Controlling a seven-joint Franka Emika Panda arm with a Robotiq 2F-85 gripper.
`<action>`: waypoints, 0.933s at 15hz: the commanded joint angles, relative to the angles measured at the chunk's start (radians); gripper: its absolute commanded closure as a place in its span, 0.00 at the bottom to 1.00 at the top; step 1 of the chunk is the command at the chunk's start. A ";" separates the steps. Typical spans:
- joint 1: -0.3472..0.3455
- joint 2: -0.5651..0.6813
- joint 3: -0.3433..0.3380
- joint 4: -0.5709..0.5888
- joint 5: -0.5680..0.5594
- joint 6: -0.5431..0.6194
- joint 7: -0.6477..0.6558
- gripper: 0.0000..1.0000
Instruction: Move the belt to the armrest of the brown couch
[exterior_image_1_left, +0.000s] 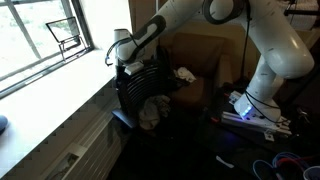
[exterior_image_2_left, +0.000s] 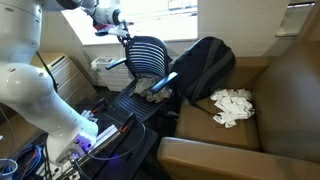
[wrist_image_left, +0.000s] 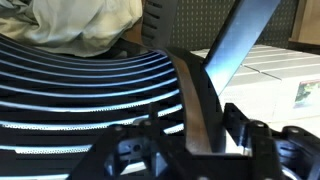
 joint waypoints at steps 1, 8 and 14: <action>-0.003 0.015 0.008 0.025 -0.010 -0.003 -0.010 0.63; -0.014 -0.015 -0.003 0.005 -0.003 -0.072 0.015 1.00; -0.178 -0.225 0.112 -0.194 0.203 -0.211 -0.112 0.99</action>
